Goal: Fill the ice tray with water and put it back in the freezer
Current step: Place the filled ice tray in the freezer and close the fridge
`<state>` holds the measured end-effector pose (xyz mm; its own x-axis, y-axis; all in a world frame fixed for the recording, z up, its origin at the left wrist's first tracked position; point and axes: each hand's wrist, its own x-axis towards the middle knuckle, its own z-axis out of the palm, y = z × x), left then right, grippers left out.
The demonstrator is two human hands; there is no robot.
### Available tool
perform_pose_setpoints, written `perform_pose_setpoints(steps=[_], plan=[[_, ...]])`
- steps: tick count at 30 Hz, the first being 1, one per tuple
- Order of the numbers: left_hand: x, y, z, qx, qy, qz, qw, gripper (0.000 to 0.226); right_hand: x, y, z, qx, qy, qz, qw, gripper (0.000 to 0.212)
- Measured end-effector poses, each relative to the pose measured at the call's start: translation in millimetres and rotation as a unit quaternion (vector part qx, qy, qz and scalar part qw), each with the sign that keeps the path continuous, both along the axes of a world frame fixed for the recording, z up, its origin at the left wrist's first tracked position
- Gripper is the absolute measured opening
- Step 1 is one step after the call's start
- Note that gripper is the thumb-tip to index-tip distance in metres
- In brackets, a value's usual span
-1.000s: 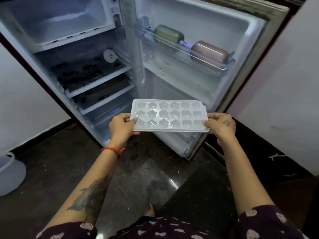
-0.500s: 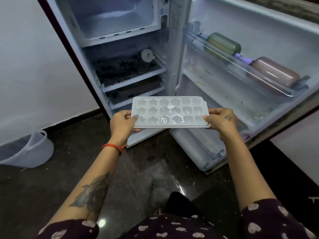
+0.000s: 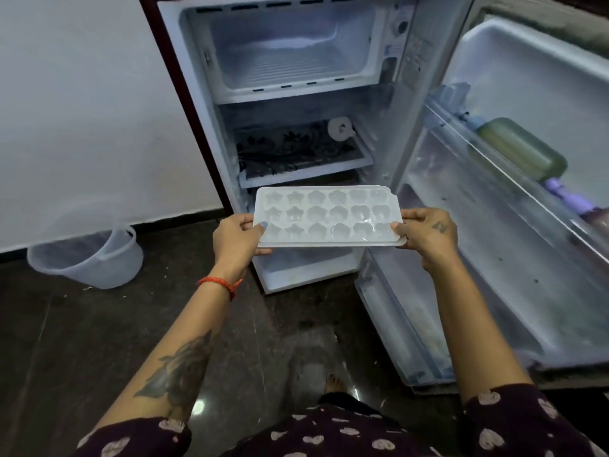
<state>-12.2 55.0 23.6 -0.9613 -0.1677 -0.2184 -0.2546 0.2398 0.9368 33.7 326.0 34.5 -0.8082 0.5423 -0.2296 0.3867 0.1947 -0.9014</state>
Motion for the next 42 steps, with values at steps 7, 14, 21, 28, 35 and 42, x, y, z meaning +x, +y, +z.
perform_pose_setpoints(steps=[7,14,21,28,35,42], plan=[[-34.2,0.3,1.7,0.000,-0.001,0.049,0.999,0.023,-68.6,11.1,-4.4,0.015,-0.005,0.057,0.998,0.017],[-66.6,-6.8,6.4,0.003,0.003,0.081,0.997,0.028,-122.8,6.3,-3.5,0.020,-0.004,0.099,0.995,0.017],[-107.8,-22.3,6.2,-0.006,0.012,0.087,0.996,0.031,-171.7,-8.6,2.5,0.007,0.001,0.102,0.995,0.018],[-143.4,-28.7,11.7,-0.016,0.028,0.068,0.997,0.029,-210.3,-15.5,6.6,0.013,-0.009,0.087,0.996,0.018],[-167.9,-25.0,18.7,-0.012,0.035,0.055,0.998,0.030,-234.1,-9.4,14.3,0.021,-0.006,0.083,0.996,0.019],[-187.7,-8.9,30.2,-0.001,0.041,0.060,0.997,0.027,-260.5,8.0,25.3,0.034,0.009,0.096,0.995,0.016]])
